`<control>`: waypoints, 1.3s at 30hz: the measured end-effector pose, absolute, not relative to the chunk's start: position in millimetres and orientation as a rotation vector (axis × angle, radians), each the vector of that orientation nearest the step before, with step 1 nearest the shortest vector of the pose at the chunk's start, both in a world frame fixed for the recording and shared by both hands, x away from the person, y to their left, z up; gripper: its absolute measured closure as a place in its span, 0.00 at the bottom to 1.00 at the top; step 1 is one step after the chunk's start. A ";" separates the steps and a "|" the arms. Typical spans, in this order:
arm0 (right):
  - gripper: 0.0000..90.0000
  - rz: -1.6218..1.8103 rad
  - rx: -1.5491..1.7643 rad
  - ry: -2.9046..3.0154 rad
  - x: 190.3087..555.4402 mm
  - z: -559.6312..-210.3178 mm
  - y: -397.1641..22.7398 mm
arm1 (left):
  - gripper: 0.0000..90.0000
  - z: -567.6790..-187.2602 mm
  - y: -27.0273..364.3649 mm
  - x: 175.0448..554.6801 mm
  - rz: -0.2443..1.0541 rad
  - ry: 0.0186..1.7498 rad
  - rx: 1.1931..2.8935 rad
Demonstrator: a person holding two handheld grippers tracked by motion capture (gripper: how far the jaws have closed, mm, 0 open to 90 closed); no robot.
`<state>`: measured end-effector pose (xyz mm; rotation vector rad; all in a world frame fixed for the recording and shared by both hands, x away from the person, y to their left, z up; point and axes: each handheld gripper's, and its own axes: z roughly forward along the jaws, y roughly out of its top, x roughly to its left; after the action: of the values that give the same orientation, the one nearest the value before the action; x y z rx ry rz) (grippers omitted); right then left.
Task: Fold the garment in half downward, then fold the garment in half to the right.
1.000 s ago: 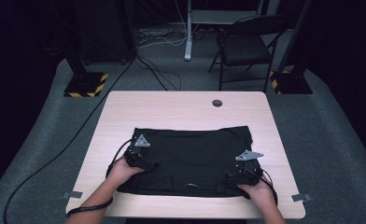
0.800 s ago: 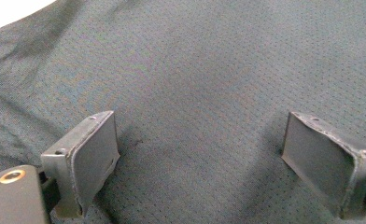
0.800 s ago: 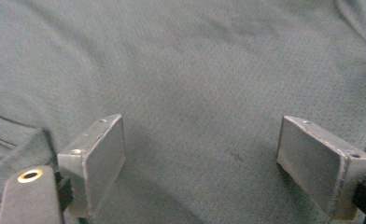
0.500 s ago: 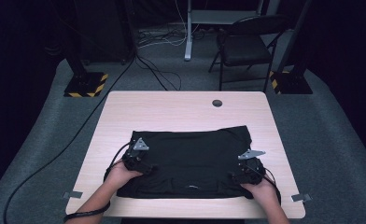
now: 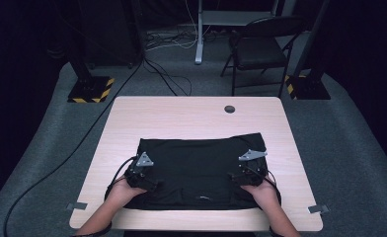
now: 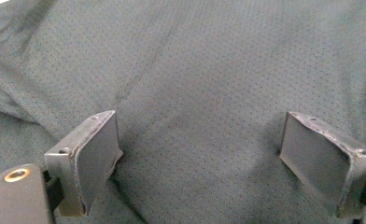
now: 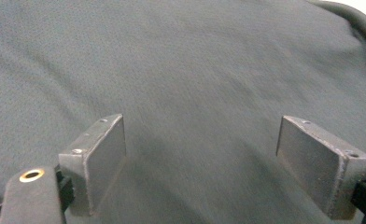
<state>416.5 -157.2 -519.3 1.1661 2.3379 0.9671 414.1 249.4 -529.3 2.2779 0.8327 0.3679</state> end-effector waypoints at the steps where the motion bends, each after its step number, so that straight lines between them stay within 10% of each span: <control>1: 0.16 0.969 1.161 2.342 418.1 -519.9 -155.2 | 0.13 -530.0 250.2 414.1 0.367 0.831 2.272; 39: 0.15 0.940 0.871 2.613 383.4 -526.3 -87.5 | 0.13 -522.5 254.2 446.8 0.399 0.889 2.208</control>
<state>383.4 -87.5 -526.3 0.8706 2.6129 0.9401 446.8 254.2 -522.5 2.2080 0.8891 0.3995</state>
